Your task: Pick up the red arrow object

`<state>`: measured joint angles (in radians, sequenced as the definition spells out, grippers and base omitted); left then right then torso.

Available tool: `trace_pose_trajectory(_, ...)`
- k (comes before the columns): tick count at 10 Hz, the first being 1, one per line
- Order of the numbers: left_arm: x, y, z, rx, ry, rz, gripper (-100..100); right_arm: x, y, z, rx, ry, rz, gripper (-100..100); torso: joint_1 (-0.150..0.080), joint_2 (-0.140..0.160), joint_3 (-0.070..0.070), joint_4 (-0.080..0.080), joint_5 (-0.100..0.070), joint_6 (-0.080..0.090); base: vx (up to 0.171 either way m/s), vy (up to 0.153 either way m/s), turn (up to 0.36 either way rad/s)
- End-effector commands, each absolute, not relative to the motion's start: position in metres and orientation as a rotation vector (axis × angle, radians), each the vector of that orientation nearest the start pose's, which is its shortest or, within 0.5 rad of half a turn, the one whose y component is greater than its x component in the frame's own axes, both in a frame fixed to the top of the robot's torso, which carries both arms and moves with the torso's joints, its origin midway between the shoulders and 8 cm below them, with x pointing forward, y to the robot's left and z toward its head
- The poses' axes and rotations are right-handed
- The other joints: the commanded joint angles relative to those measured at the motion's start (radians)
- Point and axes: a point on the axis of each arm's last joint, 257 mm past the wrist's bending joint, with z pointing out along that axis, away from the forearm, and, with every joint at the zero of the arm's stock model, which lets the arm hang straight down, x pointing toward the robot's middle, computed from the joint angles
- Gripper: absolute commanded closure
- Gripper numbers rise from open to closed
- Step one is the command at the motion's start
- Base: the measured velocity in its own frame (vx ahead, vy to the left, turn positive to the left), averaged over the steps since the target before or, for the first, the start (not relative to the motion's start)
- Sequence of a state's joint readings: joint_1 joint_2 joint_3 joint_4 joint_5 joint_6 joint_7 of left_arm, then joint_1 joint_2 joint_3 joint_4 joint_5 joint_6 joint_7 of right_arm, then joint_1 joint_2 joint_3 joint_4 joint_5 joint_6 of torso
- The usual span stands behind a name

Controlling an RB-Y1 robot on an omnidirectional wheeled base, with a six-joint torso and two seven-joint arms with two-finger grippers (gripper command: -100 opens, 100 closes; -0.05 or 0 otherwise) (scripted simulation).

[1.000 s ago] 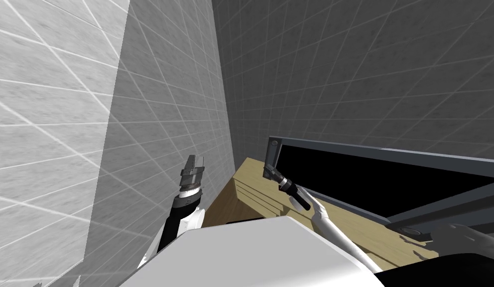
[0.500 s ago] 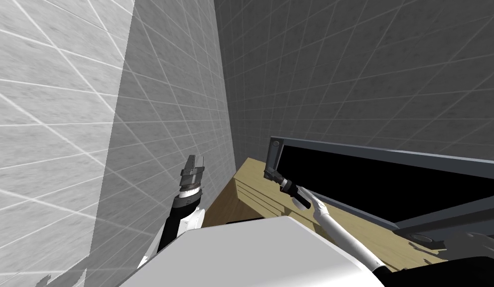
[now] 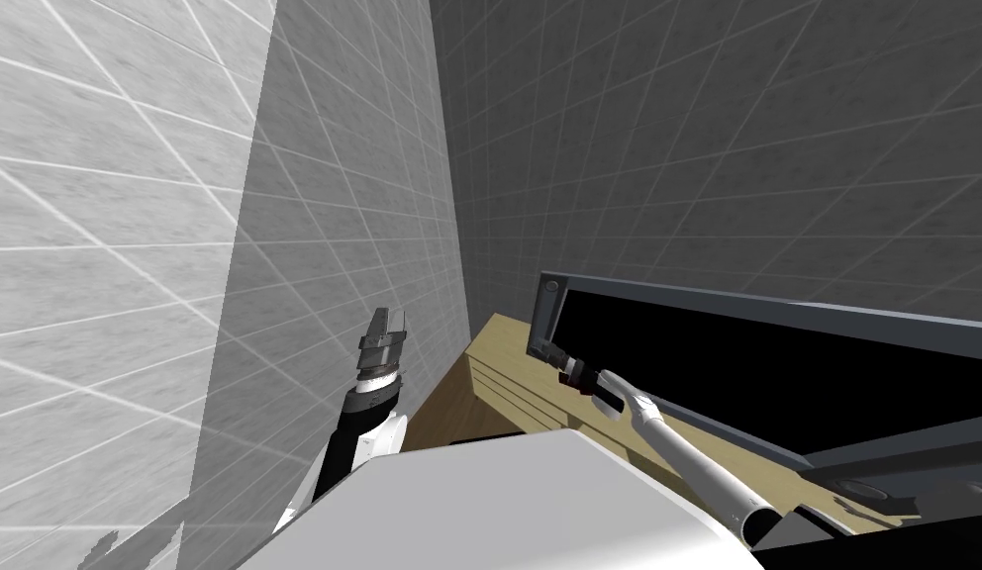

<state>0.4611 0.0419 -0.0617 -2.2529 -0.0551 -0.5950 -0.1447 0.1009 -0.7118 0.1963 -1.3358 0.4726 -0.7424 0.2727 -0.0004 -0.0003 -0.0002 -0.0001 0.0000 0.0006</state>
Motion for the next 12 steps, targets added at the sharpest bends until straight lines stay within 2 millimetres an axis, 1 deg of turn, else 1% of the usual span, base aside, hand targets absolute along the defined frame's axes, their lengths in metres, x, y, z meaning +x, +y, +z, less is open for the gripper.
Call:
trace_pose_trajectory(1, 0.338, 0.241, 0.040, -0.463, 0.635, -1.234, 0, 0.430, -0.286, -0.295, -0.378, 1.709, 0.629, -100, 0.000, 0.000, 0.000, 0.000, 0.000, 0.000, 0.006, -0.003, 0.034)
trace_pose_trajectory(2, 0.338, 0.241, 0.040, -0.463, 0.635, -1.234, 0, 0.426, -0.299, -0.312, -0.424, 1.759, 0.582, -100, 0.000, 0.000, 0.000, 0.000, 0.000, 0.000, 0.007, -0.004, 0.061)
trace_pose_trajectory(3, 0.338, 0.241, 0.040, -0.463, 0.635, -1.234, 0, 0.421, -0.318, -0.333, -0.462, 1.818, 0.527, -100, 0.000, 0.000, 0.000, 0.000, 0.000, 0.000, 0.010, -0.009, 0.050)
trace_pose_trajectory(4, 0.338, 0.241, 0.040, -0.463, 0.635, -1.234, 0, 0.416, -0.333, -0.347, -0.507, 1.864, 0.479, -100, -0.001, 0.000, 0.000, 0.000, 0.000, 0.000, 0.009, -0.013, 0.044)
trace_pose_trajectory(6, 0.338, 0.241, 0.040, -0.463, 0.635, -1.234, 0, 0.402, -0.369, -0.378, -0.589, 1.963, 0.377, -100, -0.001, 0.000, 0.000, 0.000, 0.000, 0.000, 0.005, -0.014, 0.035)
trace_pose_trajectory(7, 0.338, 0.241, 0.040, -0.463, 0.635, -1.234, 0, 0.399, -0.376, -0.383, -0.578, 1.980, 0.367, -100, -0.001, 0.000, 0.000, 0.000, 0.000, 0.000, 0.002, -0.010, 0.019)
trace_pose_trajectory(9, 0.338, 0.241, 0.040, -0.463, 0.635, -1.234, 0, 0.381, -0.414, -0.408, -0.655, 2.072, 0.268, -100, -0.001, 0.001, 0.000, 0.000, 0.000, 0.000, -0.002, -0.011, 0.023)
trace_pose_trajectory(10, 0.338, 0.241, 0.040, -0.463, 0.635, -1.234, 0, 0.381, -0.414, -0.408, -0.655, 2.072, 0.268, -100, -0.001, 0.001, 0.001, 0.000, 0.000, 0.000, -0.003, -0.011, 0.008)
trace_pose_trajectory(11, 0.338, 0.241, 0.040, -0.463, 0.635, -1.234, 0, 0.373, -0.429, -0.416, -0.695, 2.107, 0.226, -100, 0.000, 0.001, 0.001, 0.000, 0.000, 0.000, -0.002, -0.008, 0.017)
trace_pose_trajectory(12, 0.338, 0.241, 0.040, -0.463, 0.635, -1.234, 0, 0.371, -0.432, -0.418, -0.690, 2.114, 0.221, -100, 0.000, 0.001, 0.001, 0.000, 0.000, 0.000, -0.001, -0.007, 0.004)
